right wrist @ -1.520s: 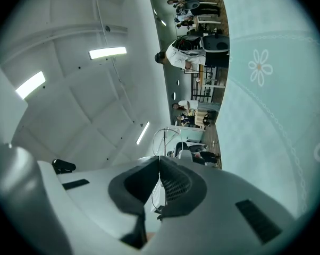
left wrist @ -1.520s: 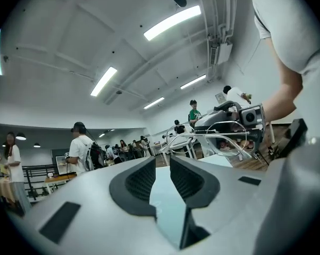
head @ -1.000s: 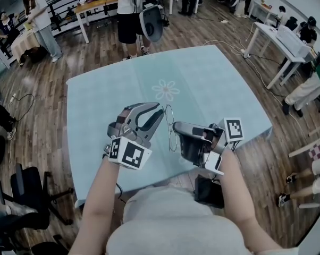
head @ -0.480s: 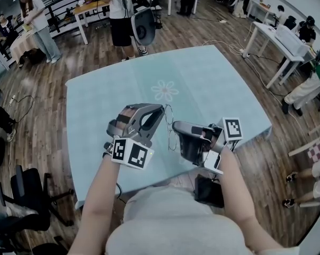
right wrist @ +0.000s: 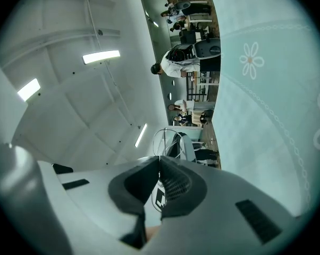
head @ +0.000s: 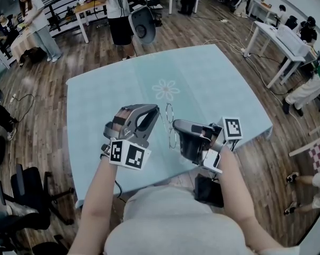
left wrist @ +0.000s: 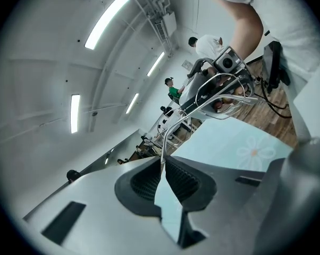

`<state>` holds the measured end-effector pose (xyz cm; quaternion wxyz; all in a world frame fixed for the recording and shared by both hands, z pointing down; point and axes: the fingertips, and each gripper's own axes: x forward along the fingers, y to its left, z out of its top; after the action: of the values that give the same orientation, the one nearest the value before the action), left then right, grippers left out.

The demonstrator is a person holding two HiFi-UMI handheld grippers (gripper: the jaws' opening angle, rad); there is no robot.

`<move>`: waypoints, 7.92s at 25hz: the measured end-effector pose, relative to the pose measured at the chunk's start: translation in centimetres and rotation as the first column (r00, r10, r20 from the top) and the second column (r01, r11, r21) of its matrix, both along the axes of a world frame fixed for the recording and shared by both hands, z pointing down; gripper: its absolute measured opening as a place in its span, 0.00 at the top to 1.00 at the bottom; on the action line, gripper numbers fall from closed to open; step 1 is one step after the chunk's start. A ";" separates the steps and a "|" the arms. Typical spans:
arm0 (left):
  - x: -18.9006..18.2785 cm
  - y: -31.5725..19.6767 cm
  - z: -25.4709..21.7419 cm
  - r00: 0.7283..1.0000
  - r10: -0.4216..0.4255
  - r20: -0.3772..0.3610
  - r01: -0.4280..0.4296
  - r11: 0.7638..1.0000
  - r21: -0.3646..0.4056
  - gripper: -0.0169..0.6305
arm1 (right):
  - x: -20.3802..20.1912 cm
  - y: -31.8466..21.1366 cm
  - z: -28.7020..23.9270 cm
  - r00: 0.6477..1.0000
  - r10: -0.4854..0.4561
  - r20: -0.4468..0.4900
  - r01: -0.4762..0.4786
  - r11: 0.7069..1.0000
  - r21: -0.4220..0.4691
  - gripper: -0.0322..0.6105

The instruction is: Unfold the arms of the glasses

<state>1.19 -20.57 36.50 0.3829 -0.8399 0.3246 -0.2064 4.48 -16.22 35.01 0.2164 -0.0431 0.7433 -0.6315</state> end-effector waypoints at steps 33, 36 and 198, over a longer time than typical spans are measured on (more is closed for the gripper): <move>-5.8 3.8 1.5 0.999 -0.040 0.010 0.041 0.996 -0.078 0.92 | 1.7 -1.9 1.6 0.987 0.158 -0.025 -0.158 0.987 -0.025 0.93; -5.9 4.3 1.7 1.000 -0.023 0.010 0.023 0.995 -0.100 0.92 | 1.7 -2.0 1.7 0.987 0.161 -0.027 -0.162 0.986 -0.027 0.93; -6.4 6.5 0.2 0.790 0.047 -0.612 -0.359 0.844 -0.399 0.80 | 1.4 -1.1 0.5 0.959 0.074 0.272 -0.046 0.993 -0.106 0.93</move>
<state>-5.18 -14.11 36.65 0.0575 -0.9619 0.2658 0.0271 5.90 -17.35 35.51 0.3345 0.0121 0.6722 -0.6604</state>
